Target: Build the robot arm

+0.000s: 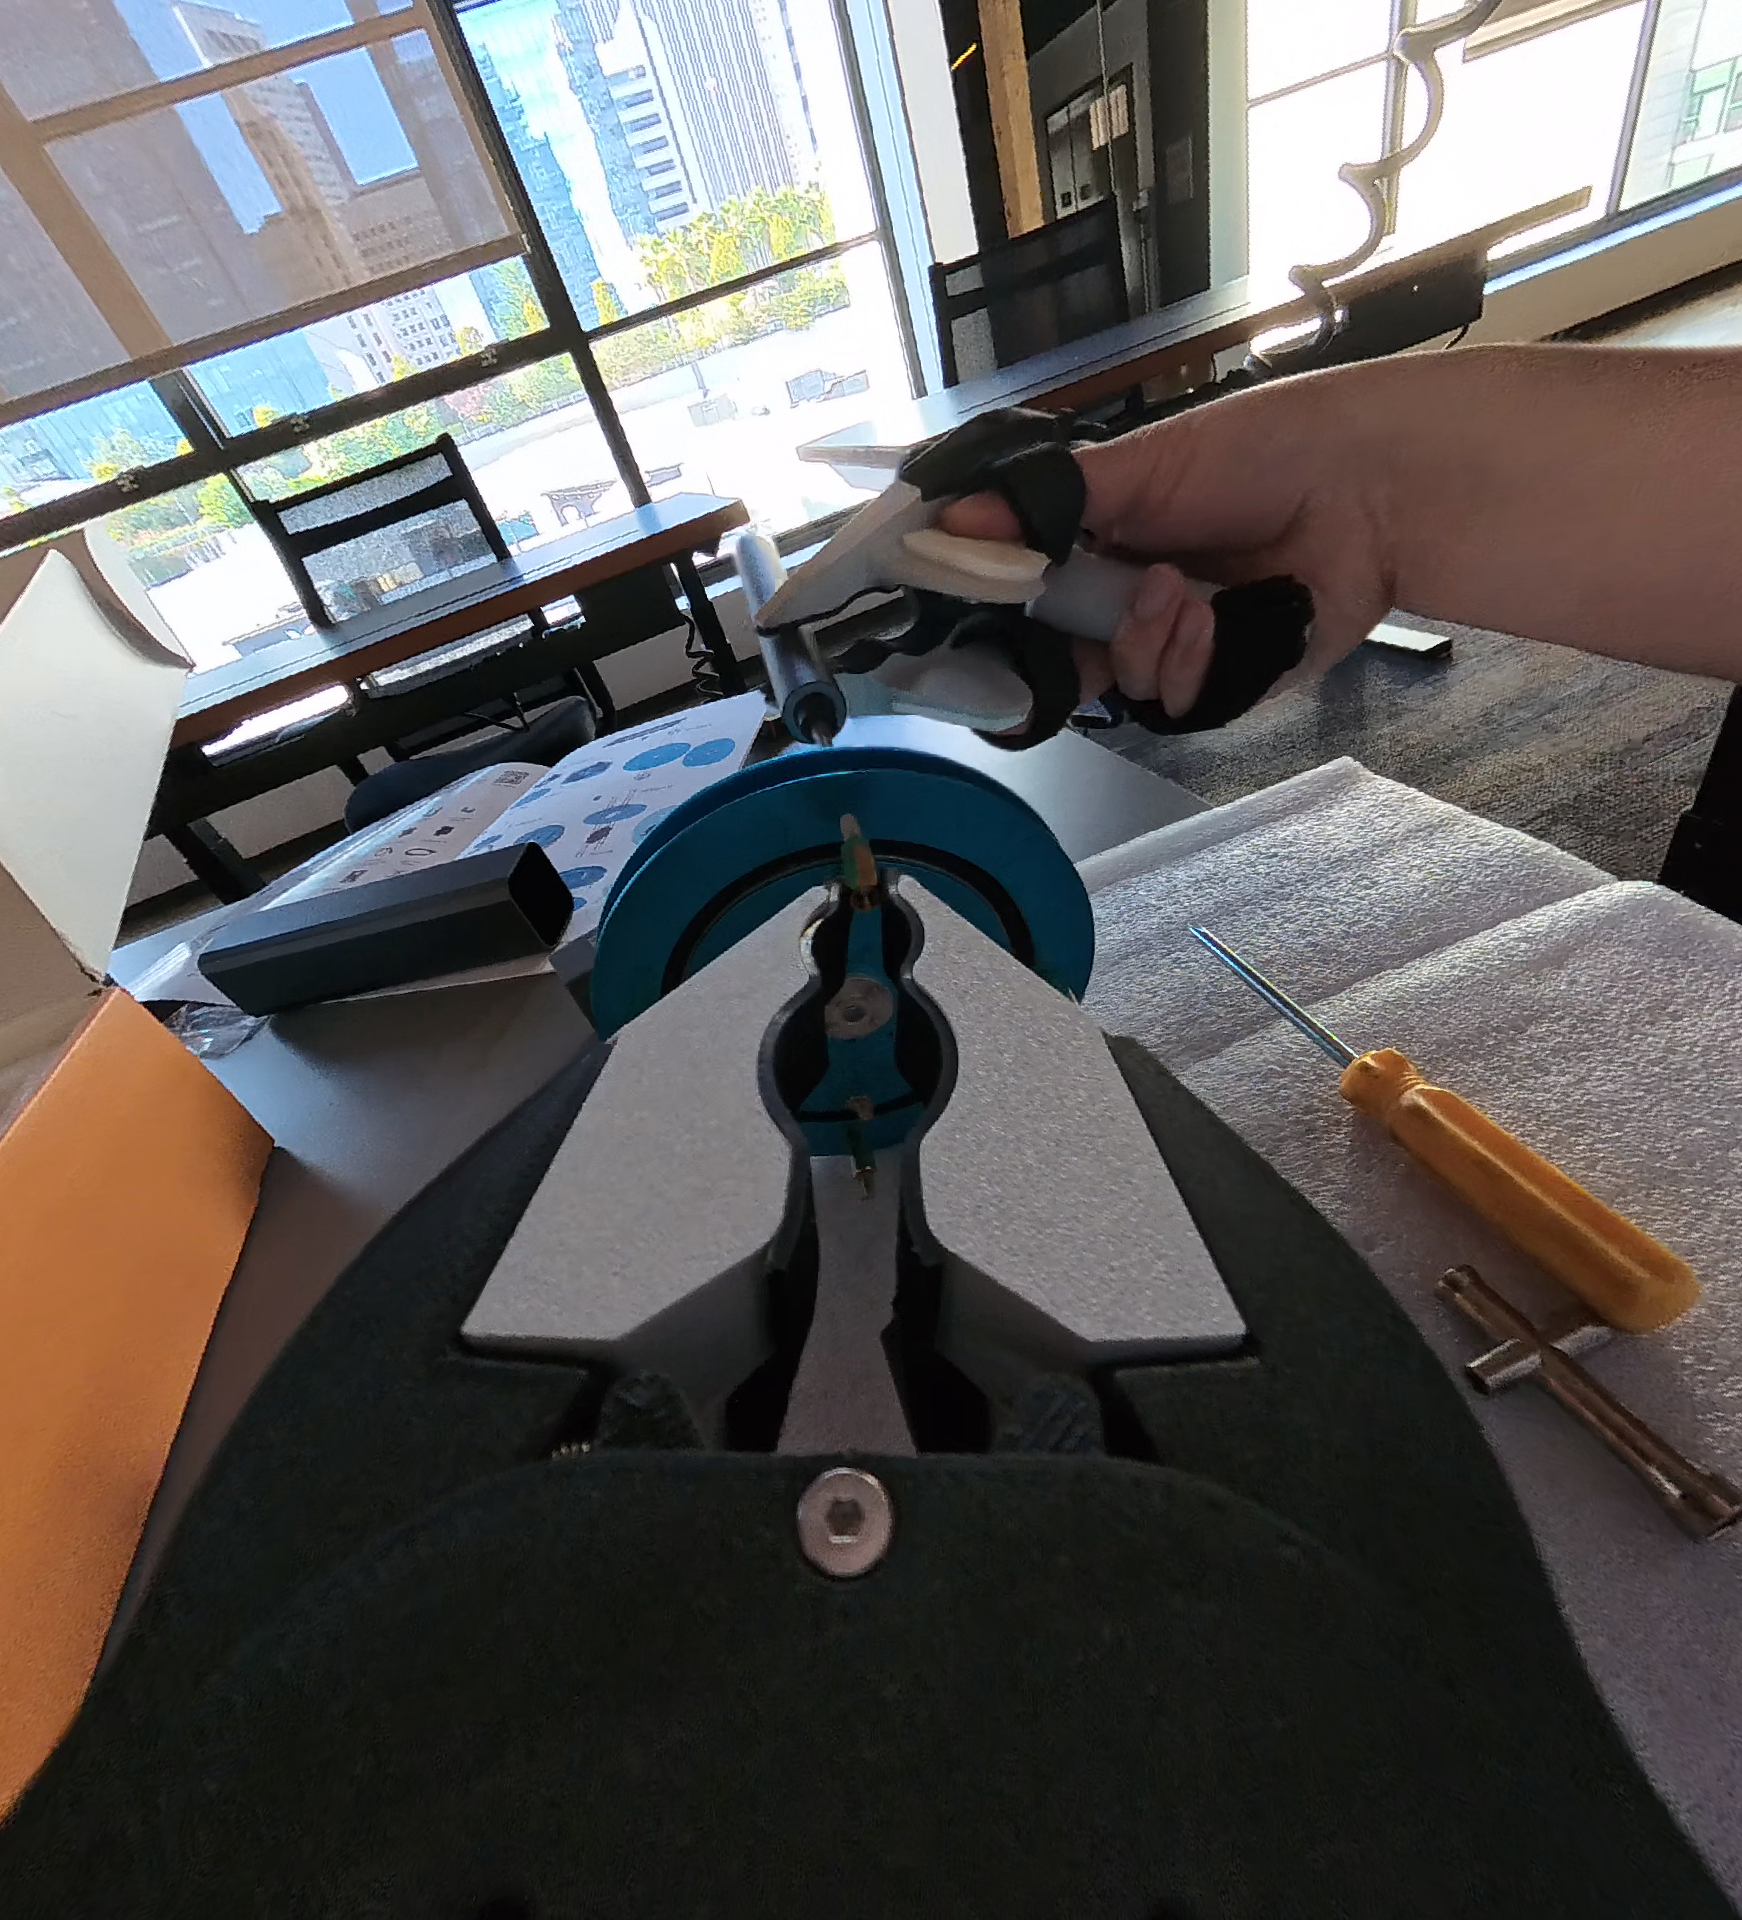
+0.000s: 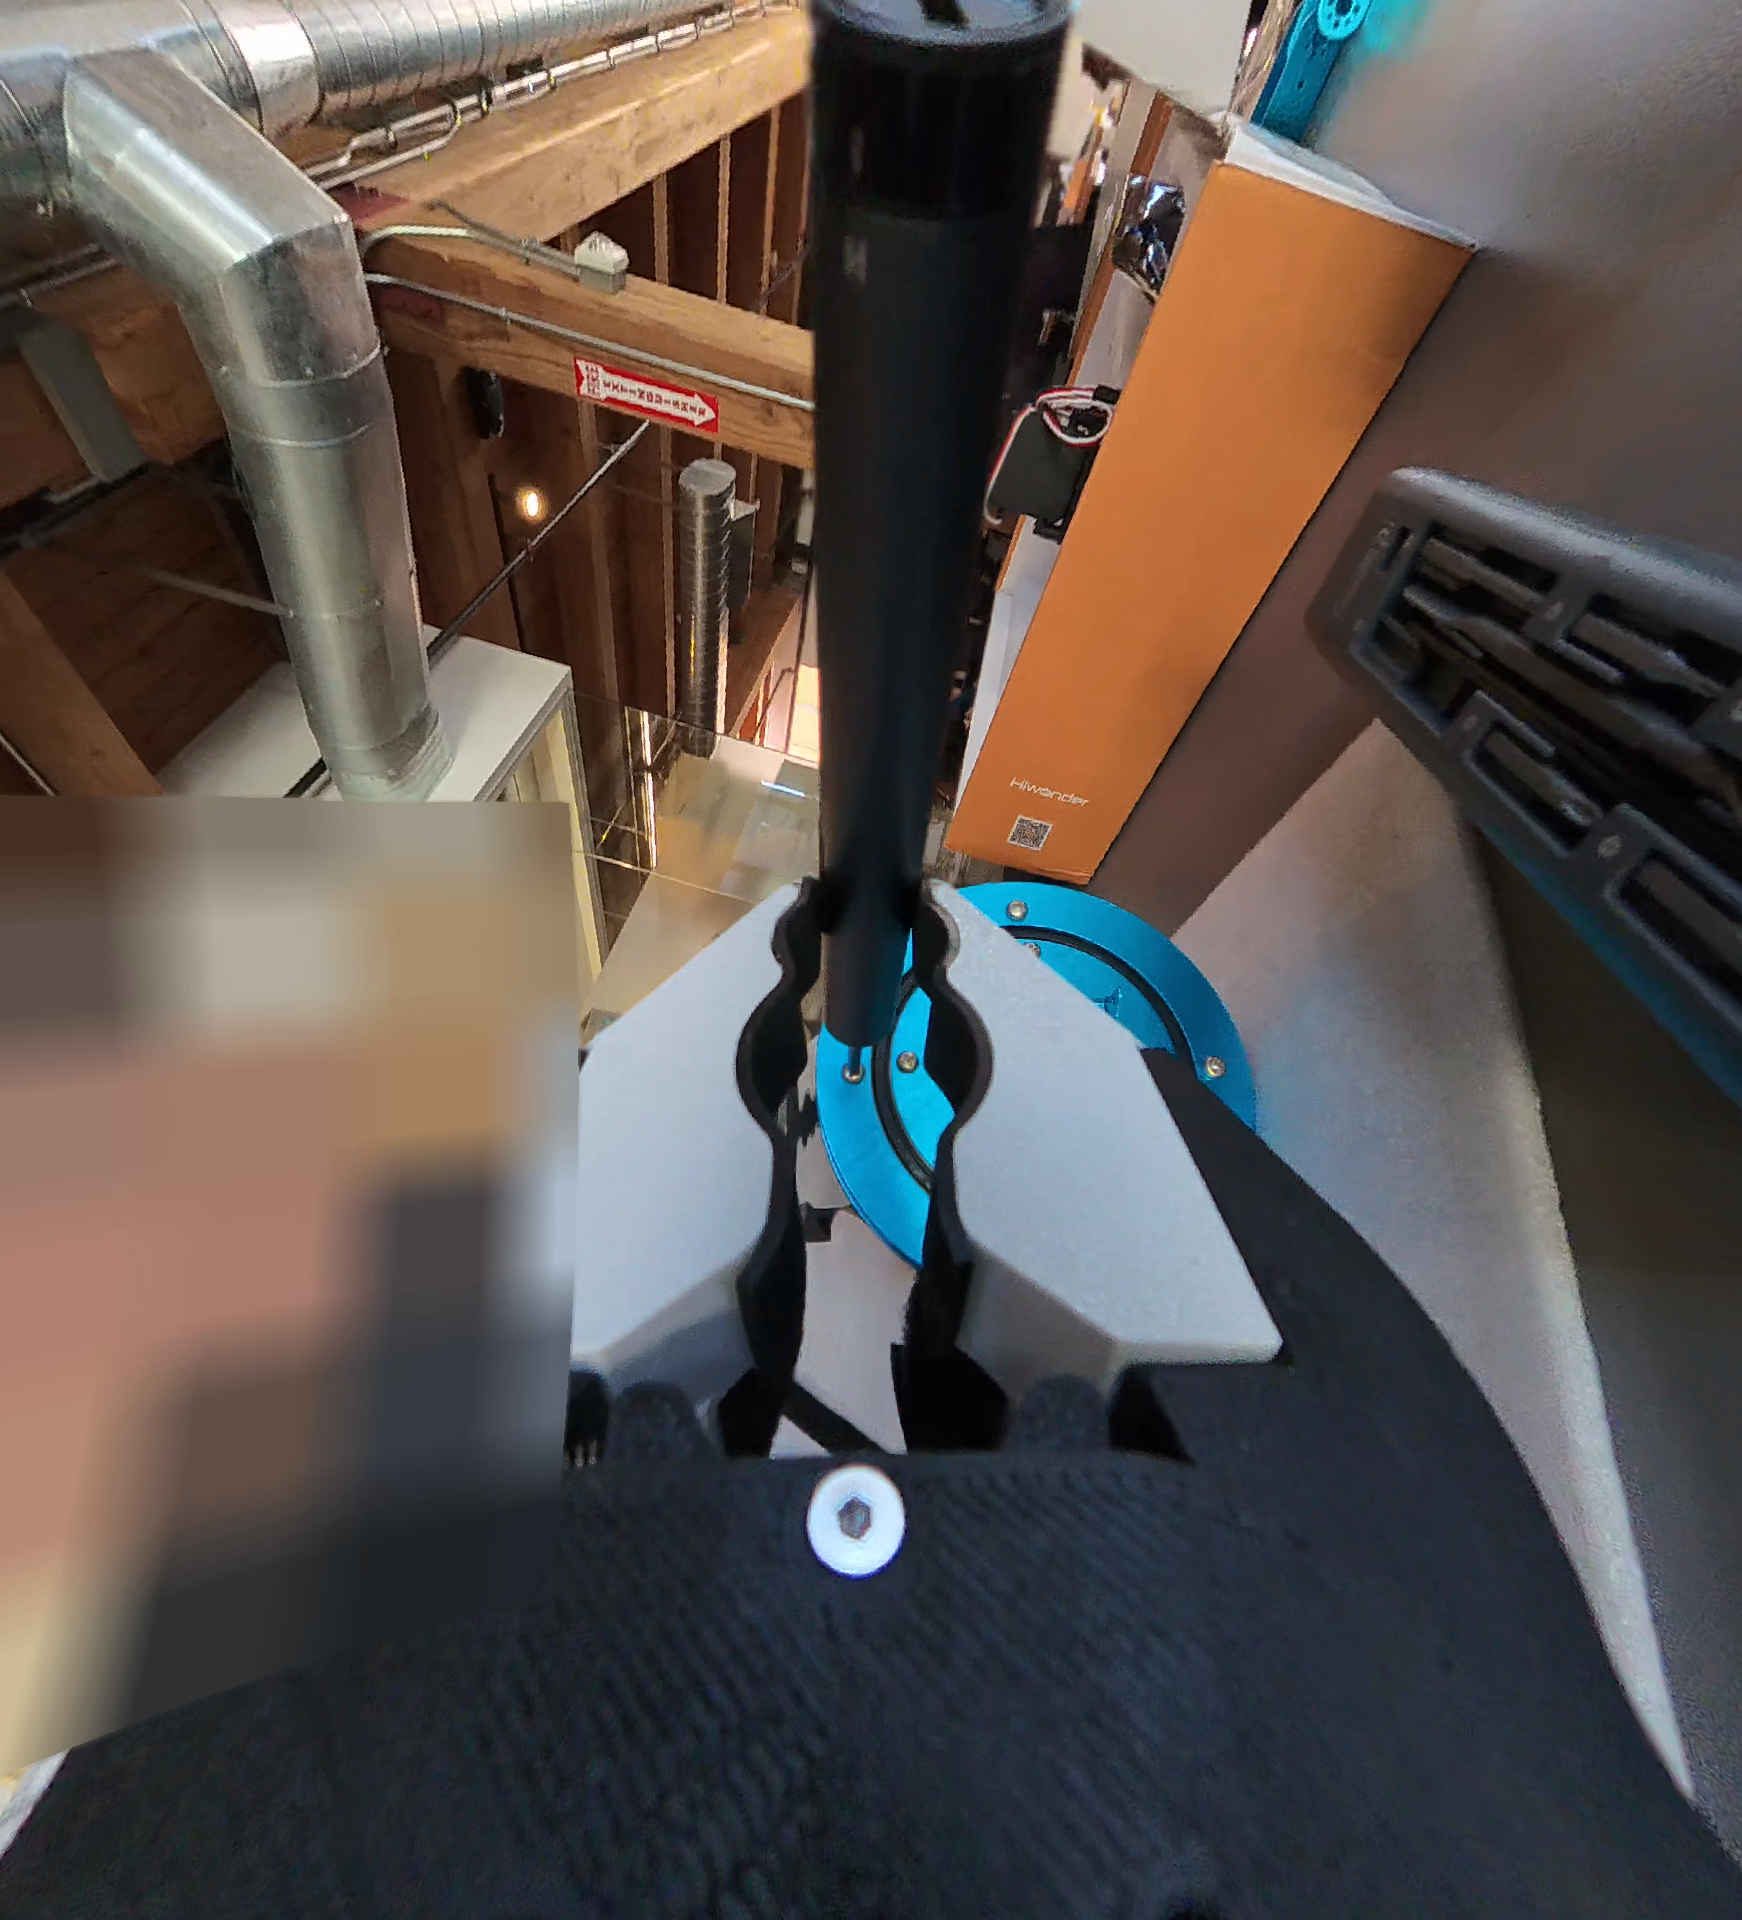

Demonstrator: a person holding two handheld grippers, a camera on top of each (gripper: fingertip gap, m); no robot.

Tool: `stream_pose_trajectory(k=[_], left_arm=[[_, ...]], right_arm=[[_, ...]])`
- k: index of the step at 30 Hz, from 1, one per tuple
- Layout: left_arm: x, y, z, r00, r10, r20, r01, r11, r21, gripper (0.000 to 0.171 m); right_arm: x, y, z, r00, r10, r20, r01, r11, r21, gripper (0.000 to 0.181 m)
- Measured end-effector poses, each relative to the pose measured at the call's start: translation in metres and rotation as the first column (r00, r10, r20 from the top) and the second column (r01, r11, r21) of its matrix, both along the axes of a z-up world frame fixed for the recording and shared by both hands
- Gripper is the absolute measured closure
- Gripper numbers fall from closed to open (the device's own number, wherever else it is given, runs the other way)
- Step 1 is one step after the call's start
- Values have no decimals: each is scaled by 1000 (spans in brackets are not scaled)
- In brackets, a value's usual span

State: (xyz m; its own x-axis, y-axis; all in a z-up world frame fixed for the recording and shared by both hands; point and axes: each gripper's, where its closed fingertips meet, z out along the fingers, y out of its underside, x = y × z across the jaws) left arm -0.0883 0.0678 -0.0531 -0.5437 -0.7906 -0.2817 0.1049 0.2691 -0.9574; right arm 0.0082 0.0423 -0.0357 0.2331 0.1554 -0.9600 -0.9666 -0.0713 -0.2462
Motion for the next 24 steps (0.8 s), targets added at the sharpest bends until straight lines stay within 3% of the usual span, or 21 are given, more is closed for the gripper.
stream_pose_trajectory(k=[8,24], left_arm=[[-1,-1,-1,1000,-1,10,0,1000,20,168],[-4,-5,-2,1000,-8,23,7,999,54,168]], right_arm=[[0,-2,-1,996,-84,-25,84,996,12,166],[-9,0,25,985,-124,120,119,992,52,159]])
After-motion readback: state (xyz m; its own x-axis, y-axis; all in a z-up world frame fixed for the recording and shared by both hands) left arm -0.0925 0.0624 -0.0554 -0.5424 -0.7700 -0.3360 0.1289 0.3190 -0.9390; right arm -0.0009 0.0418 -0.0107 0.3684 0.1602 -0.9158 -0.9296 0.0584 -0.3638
